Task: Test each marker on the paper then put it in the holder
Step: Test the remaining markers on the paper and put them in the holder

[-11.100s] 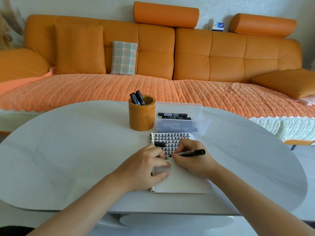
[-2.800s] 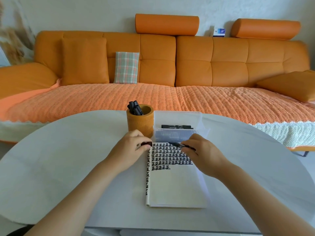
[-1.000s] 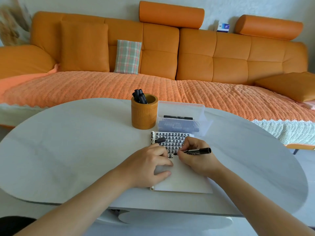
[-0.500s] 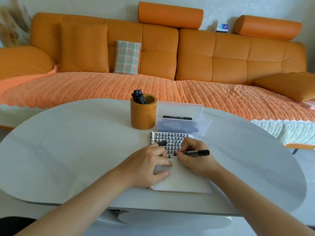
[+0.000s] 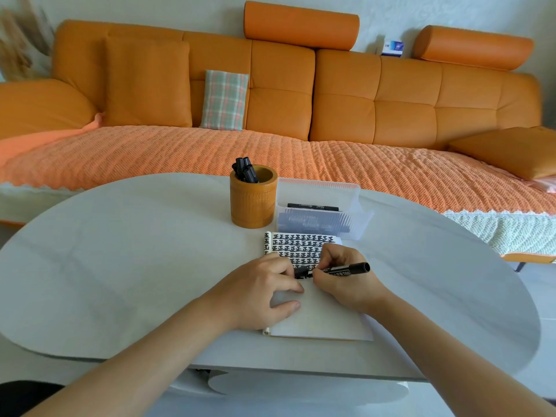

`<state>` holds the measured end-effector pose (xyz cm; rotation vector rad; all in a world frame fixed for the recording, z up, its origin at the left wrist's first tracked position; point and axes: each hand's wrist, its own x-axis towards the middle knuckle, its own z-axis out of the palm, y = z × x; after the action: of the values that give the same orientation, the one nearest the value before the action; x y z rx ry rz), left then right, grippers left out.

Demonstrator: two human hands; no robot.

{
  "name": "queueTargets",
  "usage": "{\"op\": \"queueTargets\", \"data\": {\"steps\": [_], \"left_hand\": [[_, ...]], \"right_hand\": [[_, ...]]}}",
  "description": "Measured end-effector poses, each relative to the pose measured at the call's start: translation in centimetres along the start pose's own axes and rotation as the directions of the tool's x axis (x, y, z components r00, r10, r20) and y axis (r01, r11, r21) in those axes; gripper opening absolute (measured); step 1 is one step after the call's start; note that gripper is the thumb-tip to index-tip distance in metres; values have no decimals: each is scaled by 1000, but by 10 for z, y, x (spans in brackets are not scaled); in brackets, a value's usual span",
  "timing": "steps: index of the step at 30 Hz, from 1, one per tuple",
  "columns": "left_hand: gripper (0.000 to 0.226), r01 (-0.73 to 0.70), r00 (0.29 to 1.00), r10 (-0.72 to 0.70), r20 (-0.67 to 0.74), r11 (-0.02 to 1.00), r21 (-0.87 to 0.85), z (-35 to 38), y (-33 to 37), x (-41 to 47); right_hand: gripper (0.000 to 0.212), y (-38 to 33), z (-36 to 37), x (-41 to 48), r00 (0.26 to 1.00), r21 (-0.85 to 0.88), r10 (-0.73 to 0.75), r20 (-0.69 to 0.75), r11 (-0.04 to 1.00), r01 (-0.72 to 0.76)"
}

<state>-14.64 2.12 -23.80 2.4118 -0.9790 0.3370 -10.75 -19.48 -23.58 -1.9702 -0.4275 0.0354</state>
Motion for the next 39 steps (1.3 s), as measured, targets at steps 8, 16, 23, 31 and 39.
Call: {"op": "queueTargets", "data": {"steps": [8, 16, 23, 31, 39], "left_hand": [[21, 36, 994, -41, -98, 998, -53, 2, -1, 4], [20, 207, 960, -194, -200, 977, 46, 6, -14, 29], [16, 261, 940, -241, -243, 964, 51, 0, -26, 24], [17, 223, 954, -199, -225, 971, 87, 5, -26, 21], [17, 244, 949, -225, -221, 968, 64, 4, -25, 21]], "right_hand": [[21, -3, 0, 1, 1000, -11, 6, 2, 1000, -6], [20, -1, -1, 0, 1000, -18, 10, 1, 1000, -10], [18, -2, 0, 1, 1000, 28, 6, 7, 1000, -6], [18, -2, -1, -2, 999, 44, -11, 46, 999, 9], [18, -6, 0, -4, 998, 64, 1, 69, 998, -6]]}}
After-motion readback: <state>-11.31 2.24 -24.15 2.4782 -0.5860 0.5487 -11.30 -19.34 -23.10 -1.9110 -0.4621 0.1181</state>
